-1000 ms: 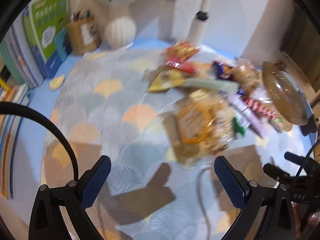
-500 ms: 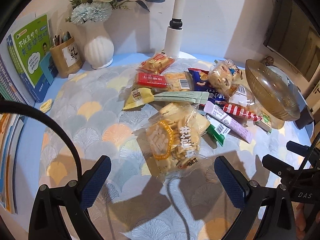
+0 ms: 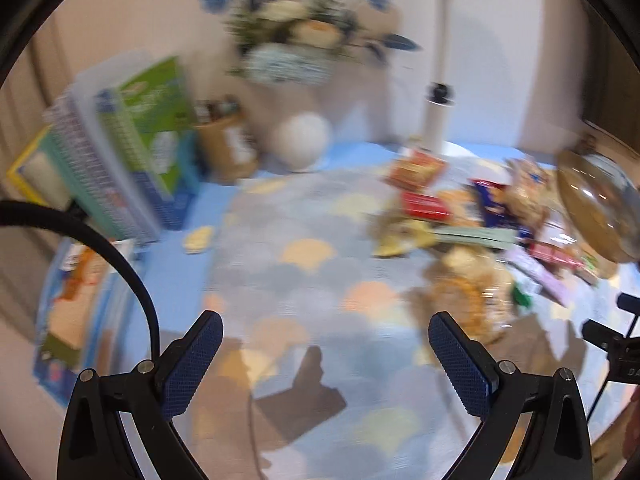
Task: Organize snacks
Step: 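Move both grippers toward the snack pile beside the amber bowl, then grasp the orange-logo cracker bag with the left gripper while the right grasps the purple mouthwash stick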
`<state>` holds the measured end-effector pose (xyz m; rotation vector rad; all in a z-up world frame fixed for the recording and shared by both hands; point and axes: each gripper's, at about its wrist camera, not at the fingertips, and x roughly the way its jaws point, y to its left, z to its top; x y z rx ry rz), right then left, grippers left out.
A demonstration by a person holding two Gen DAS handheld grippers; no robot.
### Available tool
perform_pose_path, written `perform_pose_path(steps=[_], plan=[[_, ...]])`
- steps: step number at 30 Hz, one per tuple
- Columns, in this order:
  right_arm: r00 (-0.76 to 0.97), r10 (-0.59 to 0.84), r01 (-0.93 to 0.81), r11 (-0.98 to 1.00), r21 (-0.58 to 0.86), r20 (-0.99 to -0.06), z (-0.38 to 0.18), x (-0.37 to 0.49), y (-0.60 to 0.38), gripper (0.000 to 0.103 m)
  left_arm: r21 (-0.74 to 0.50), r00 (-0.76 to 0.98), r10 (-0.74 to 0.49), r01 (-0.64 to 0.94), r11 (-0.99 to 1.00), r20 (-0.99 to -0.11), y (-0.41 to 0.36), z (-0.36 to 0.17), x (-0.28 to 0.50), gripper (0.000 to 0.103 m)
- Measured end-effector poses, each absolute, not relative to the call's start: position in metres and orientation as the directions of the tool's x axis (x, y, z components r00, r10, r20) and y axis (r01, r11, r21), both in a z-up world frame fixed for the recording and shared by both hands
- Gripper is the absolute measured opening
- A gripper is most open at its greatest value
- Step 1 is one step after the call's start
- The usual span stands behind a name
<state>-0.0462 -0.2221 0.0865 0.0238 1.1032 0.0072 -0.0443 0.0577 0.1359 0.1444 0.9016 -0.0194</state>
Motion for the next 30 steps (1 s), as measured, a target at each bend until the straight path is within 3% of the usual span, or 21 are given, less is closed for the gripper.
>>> perform_pose_path(steps=[5,8,15,23,27,30], plan=[[0.438,0.043,-0.009,0.999,0.044,-0.898,0.080,-0.045,-0.216,0.103,0.218,0.652,0.145,0.033,0.975,-0.744,0.095,0.159,-0.050,0.103],[0.440,0.044,-0.014,0.999,0.043,-0.897,0.080,-0.045,-0.216,0.103,0.232,0.646,0.134,0.069,0.970,-0.752,0.095,0.158,-0.046,0.103],[0.437,0.031,-0.013,1.000,0.028,-0.899,0.080,-0.042,-0.225,0.103,0.008,0.552,-0.088,0.168,0.986,-0.829,0.031,0.105,-0.038,0.103],[0.416,0.045,-0.047,0.999,0.028,-0.908,0.076,-0.041,-0.232,0.102,-0.055,0.490,-0.164,0.229,0.972,-0.856,-0.011,0.085,-0.027,0.103],[0.399,0.083,-0.062,0.996,0.063,-0.913,0.072,-0.037,-0.231,0.098,-0.067,0.473,-0.179,0.243,0.968,-0.863,-0.017,0.081,-0.026,0.103],[0.390,0.101,-0.074,0.994,0.078,-0.915,0.070,-0.031,-0.230,0.090,-0.065,0.465,-0.183,0.257,0.964,-0.866,-0.022,0.079,-0.025,0.103]])
